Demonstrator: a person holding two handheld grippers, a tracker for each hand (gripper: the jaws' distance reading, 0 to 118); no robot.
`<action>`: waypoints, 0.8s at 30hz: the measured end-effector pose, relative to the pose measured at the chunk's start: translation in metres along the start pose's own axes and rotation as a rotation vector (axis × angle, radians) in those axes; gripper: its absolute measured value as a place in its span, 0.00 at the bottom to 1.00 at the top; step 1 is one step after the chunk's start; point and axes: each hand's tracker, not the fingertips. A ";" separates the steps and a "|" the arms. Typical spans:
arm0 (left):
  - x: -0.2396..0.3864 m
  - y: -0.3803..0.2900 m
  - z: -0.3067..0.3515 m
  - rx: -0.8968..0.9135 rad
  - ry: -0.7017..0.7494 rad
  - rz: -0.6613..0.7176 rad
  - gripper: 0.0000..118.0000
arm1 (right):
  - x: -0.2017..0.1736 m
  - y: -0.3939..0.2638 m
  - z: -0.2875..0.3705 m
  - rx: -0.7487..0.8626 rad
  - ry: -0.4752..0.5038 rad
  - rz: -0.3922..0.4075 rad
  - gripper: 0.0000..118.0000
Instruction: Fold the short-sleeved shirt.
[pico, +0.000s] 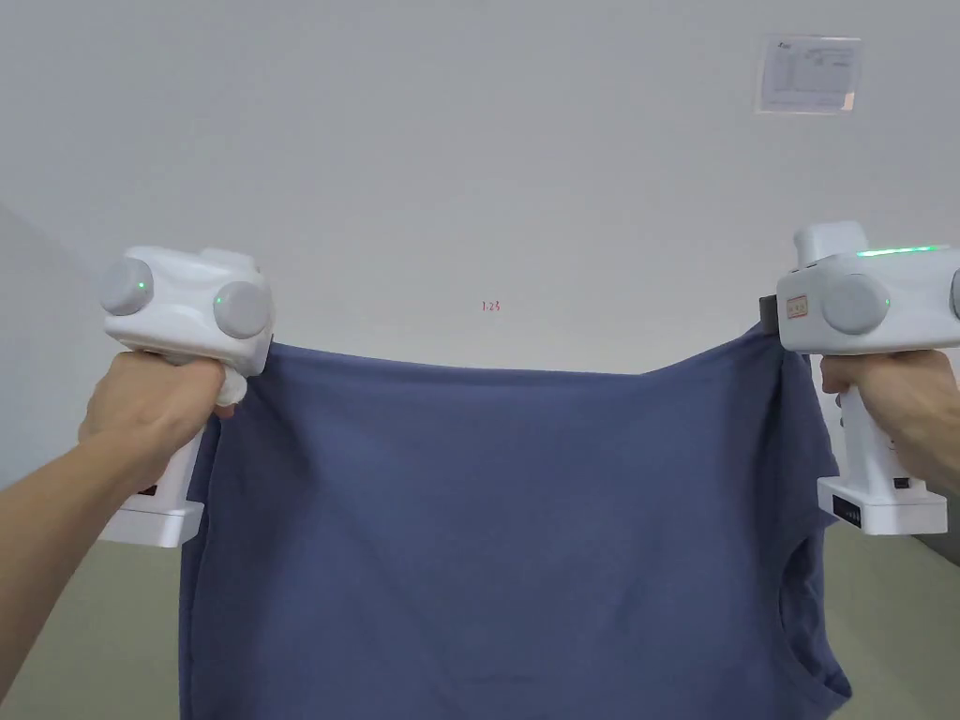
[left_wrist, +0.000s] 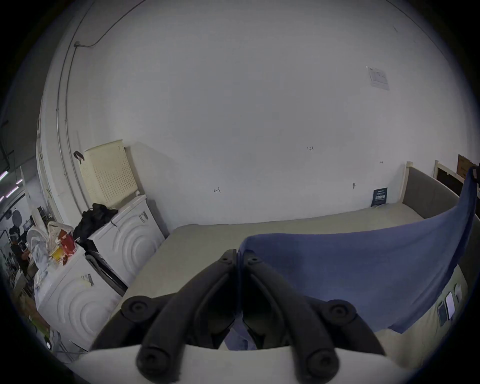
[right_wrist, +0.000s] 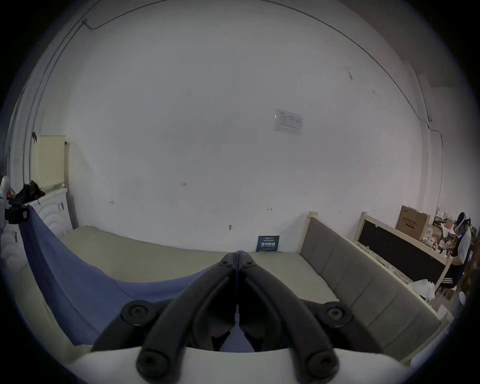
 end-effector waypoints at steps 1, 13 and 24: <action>0.004 0.004 -0.004 0.007 0.011 -0.005 0.02 | -0.002 0.006 -0.010 0.011 0.001 0.004 0.00; 0.032 0.012 -0.095 0.009 0.052 0.002 0.02 | -0.023 0.019 -0.104 0.030 -0.015 0.024 0.00; 0.062 -0.108 -0.168 -0.115 0.013 -0.038 0.02 | -0.048 -0.139 -0.132 -0.143 0.042 -0.010 0.00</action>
